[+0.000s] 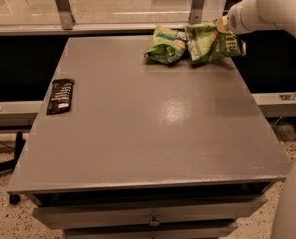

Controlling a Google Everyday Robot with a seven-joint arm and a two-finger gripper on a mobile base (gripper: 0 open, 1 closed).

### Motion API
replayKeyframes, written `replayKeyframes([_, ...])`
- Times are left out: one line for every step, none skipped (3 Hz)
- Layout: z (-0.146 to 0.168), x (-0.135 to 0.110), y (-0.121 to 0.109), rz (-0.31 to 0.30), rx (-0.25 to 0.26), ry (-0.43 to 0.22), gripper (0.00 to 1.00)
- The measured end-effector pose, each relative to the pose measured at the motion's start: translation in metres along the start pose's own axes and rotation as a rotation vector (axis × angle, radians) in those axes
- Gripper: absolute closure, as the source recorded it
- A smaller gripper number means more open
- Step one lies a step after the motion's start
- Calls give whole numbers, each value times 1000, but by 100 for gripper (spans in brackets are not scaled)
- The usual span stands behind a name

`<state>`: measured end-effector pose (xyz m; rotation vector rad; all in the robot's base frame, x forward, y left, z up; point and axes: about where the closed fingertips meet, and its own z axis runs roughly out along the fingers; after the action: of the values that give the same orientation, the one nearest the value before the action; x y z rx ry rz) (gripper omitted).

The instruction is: Move green jalapeno chip bag near green rice chip bag

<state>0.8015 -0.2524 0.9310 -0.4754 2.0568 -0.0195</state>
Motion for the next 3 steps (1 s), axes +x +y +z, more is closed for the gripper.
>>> replayKeyframes([23,-10,24,42,-36,-18,100])
replayKeyframes([30,-16,51,102,-102,-54,100])
replayKeyframes([29,-22,77,153,-160,-87,100])
